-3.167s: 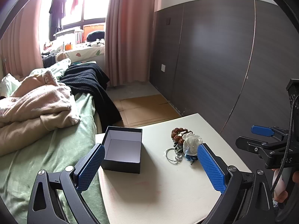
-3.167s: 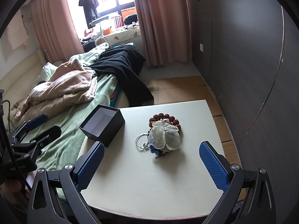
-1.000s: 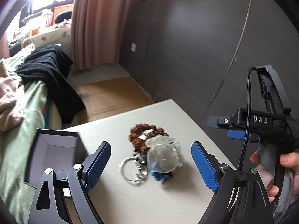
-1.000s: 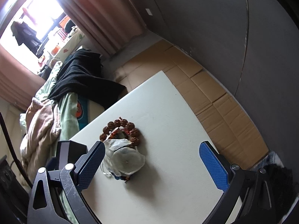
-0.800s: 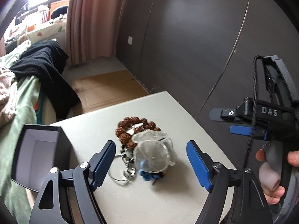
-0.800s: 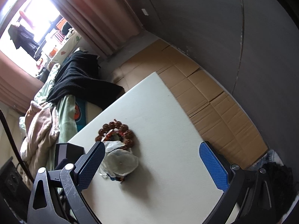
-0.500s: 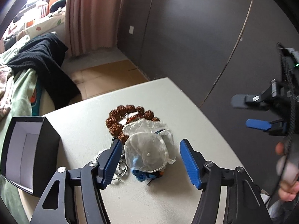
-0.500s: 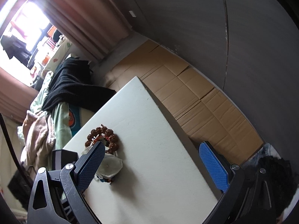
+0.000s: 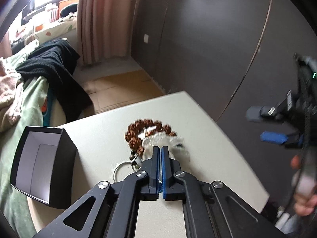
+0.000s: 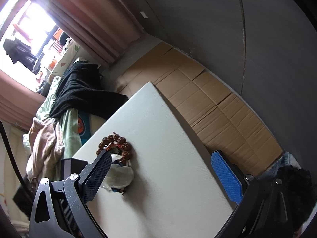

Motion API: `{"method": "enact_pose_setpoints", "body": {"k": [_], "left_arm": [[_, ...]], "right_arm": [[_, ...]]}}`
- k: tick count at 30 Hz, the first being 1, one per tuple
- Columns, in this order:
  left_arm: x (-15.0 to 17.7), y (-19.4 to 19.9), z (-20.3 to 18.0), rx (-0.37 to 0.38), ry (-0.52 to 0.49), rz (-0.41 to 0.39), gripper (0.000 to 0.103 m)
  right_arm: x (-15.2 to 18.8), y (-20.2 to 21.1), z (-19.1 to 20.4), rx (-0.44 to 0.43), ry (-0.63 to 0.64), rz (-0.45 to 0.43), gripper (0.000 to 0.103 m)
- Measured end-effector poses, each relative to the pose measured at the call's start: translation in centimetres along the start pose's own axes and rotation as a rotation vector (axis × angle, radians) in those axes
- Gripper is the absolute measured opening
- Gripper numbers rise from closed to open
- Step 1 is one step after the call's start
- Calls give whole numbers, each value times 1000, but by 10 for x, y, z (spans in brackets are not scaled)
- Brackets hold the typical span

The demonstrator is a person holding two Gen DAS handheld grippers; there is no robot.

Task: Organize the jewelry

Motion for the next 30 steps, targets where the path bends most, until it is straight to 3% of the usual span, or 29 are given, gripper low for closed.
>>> {"method": "enact_pose_setpoints", "body": {"k": [8, 13, 17, 19, 21, 22, 26, 30], "left_arm": [[-17, 22, 30, 8, 81, -61, 0], [-11, 15, 29, 72, 99, -4, 0], [-7, 9, 17, 95, 78, 30, 1], [-5, 5, 13, 107, 78, 56, 14], [-2, 1, 12, 101, 77, 62, 50], [-2, 0, 12, 98, 82, 57, 55], [-4, -2, 6, 110, 94, 45, 56], [0, -10, -13, 63, 25, 34, 56]], "right_arm": [[12, -22, 18, -41, 16, 49, 102], [18, -33, 32, -54, 49, 70, 101], [18, -34, 25, -12, 34, 66, 101], [17, -32, 20, -2, 24, 71, 101], [16, -29, 15, -2, 15, 72, 101], [14, -26, 13, 3, 14, 69, 101], [7, -14, 2, 12, 2, 43, 101], [4, -7, -7, 13, -12, 34, 101]]}}
Point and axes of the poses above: each gripper's, at about its wrist camera, not at the fingertips, and y roughly against the way its jaws point, z to its left, x to its underside, the point moved 7 cm from there along -y, roughly the way its jaws point, and after that the axes turned 14 degrees about -x, right-handed, at the moved point
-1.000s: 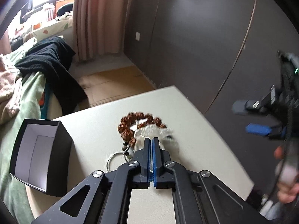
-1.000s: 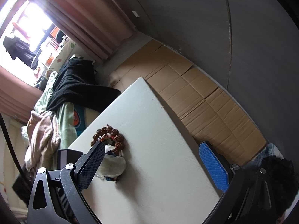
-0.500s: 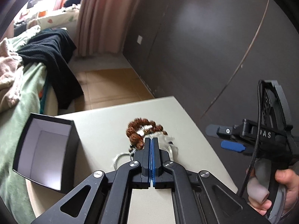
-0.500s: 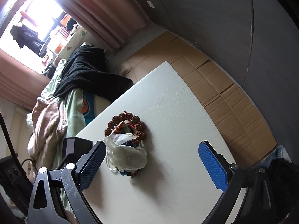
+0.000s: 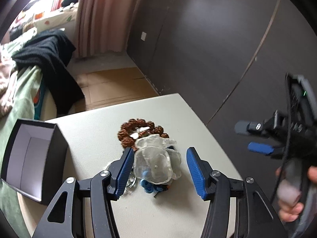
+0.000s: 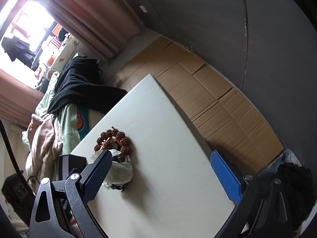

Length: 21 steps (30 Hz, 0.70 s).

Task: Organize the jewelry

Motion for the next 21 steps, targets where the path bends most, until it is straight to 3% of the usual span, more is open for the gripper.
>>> {"method": "enact_pose_setpoints", "body": {"k": [1, 7, 8, 9, 14, 21], "left_arm": [[2, -3, -4, -7, -13, 2, 56], [19, -33, -19, -102, -102, 65, 23], [20, -36, -17, -120, -109, 68, 5], [20, -36, -13, -136, -107, 65, 0], [1, -9, 9, -125, -49, -23, 0], [-14, 14, 46, -116, 40, -66, 0]], "right_arm": [[-1, 2, -2, -1, -4, -5, 101], [-5, 8, -5, -17, -23, -19, 101], [-4, 8, -4, -21, -21, -17, 101], [-4, 7, -3, -24, -20, -15, 101], [-3, 4, 2, -29, -5, -6, 101], [6, -14, 19, -66, 23, 34, 101]]}}
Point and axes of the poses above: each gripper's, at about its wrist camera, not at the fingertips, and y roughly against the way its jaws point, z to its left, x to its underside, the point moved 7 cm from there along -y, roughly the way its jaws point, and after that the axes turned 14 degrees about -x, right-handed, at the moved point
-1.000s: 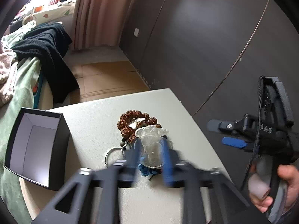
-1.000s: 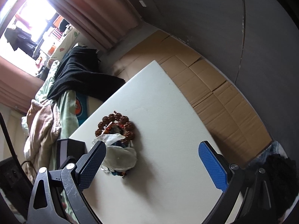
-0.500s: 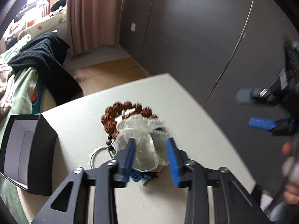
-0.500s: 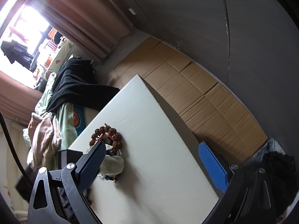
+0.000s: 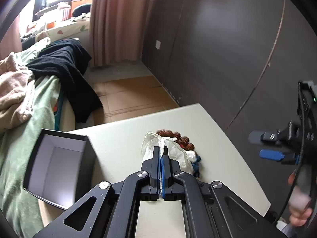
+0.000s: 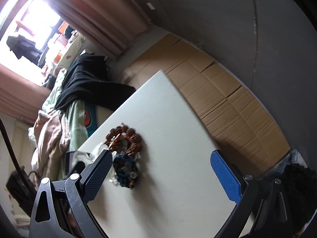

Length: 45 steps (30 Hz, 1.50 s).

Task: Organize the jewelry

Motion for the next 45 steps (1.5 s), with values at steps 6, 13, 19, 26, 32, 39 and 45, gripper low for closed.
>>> {"method": "enact_pose_setpoints", "body": {"k": [6, 13, 19, 26, 32, 39, 45], "left_arm": [[-6, 11, 28, -8, 42, -20, 0], [-15, 18, 51, -14, 79, -37, 0], [-23, 28, 79, -18, 128, -60, 0], [-24, 32, 112, -36, 192, -57, 0], [-21, 29, 127, -29, 231, -33, 0], [-19, 21, 138, -49, 265, 7, 0], [-20, 20, 148, -30, 321, 25, 73]], "right_arm": [[14, -34, 23, -13, 63, 75, 60], [27, -66, 32, 24, 106, 141, 49], [34, -84, 35, 56, 131, 181, 49], [40, -107, 37, 87, 170, 214, 19], [38, -94, 55, 35, 187, 166, 13], [38, -73, 87, -93, 210, 103, 12], [41, -72, 122, -212, 222, 64, 12]]}}
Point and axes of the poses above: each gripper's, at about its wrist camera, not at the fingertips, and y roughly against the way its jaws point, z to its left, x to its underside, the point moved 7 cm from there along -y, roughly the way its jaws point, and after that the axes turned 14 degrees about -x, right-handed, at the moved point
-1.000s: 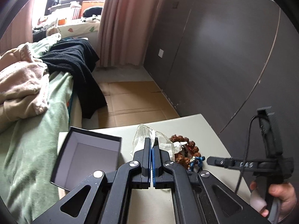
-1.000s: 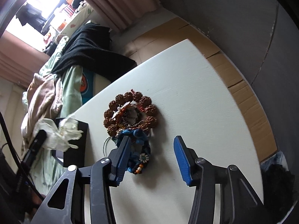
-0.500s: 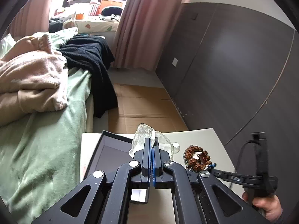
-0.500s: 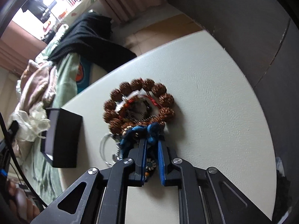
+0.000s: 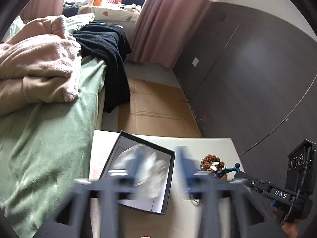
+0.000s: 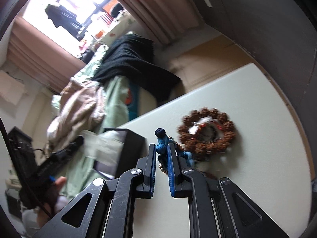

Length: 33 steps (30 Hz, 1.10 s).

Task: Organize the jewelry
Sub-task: 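Carry the blue bracelet into the black box and open the right gripper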

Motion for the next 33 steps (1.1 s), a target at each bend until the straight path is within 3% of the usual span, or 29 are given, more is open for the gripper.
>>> {"method": "enact_pose_setpoints", "body": {"k": [1, 5, 17, 19, 20, 22, 33], "left_arm": [[-3, 4, 3, 2, 13, -22, 78], [-12, 14, 14, -41, 18, -63, 78], [-24, 24, 52, -60, 92, -86, 78], [-25, 23, 57, -61, 107, -85, 78], [-25, 23, 59, -60, 114, -83, 78], [-25, 22, 61, -62, 119, -79, 78], [-19, 18, 39, -58, 57, -74, 78]], "right_arm": [[-1, -2, 7, -22, 5, -10, 12], [-2, -10, 32, -105, 29, -32, 12], [3, -51, 100, -301, 122, 1, 14], [7, -61, 108, -345, 104, 32, 27], [11, -69, 113, -373, 98, 73, 60], [15, -79, 112, -354, 80, 104, 86], [4, -35, 69, -225, 58, 16, 86]]}}
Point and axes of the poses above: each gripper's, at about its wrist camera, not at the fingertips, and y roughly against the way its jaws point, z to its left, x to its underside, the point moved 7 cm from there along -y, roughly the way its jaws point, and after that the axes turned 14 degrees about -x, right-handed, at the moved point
